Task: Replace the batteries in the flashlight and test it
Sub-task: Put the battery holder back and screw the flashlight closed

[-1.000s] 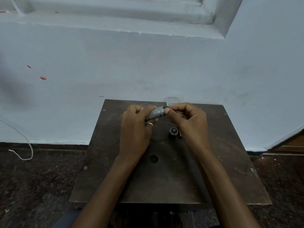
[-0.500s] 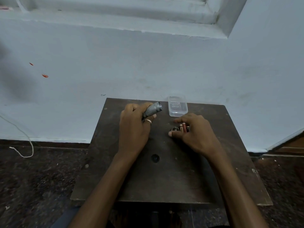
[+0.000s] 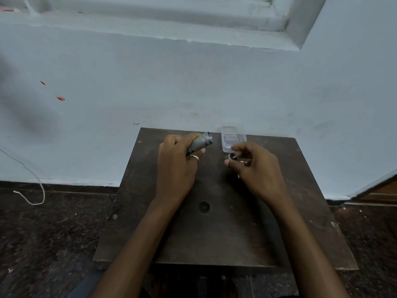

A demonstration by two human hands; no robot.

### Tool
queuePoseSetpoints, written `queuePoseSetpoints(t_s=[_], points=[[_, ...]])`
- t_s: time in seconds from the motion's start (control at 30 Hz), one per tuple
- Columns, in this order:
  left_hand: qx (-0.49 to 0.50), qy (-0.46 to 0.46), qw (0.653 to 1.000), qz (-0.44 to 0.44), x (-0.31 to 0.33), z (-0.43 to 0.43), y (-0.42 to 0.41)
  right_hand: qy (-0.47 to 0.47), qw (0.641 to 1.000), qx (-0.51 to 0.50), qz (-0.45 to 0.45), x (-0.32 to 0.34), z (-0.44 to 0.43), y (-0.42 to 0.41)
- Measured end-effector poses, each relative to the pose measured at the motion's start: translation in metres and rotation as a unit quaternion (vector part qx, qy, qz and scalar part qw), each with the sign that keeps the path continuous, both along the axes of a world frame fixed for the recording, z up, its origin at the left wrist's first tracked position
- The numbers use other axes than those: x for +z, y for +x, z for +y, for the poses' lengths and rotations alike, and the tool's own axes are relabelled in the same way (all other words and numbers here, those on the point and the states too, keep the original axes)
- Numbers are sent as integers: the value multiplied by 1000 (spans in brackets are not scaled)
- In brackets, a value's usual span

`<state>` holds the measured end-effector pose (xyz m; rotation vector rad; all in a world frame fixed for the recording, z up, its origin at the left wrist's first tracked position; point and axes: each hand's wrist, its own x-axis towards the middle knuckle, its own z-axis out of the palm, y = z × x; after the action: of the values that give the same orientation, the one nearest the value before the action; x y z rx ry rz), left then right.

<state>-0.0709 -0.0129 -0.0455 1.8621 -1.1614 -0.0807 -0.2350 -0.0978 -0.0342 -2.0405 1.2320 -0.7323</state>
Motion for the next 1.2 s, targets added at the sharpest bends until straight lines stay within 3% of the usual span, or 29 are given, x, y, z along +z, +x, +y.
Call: queuePoseSetpoints(t_s=[0.13,0.27,0.43,0.8,0.87,1.2], points=[[1,-1,1000,6,1,0,-2,150,967,-47,-201,4,-1,2],[-2,-9,1000,10,1,0,-4,294,866,-37,-403,11,3,8],[-7,-12,1000,8,0,0,-5,304,862,-53,-403,13,3,8],[-16,-16,1000,-16,-1,0,-5,377,800,-1,-466,10,3,12],[-17,-16,999,-27,-2,0,-5,374,804,15,-462,11,2,11],[-11,6,997,-82,-4,0,-5,190,927,65,-315,7,1,9]])
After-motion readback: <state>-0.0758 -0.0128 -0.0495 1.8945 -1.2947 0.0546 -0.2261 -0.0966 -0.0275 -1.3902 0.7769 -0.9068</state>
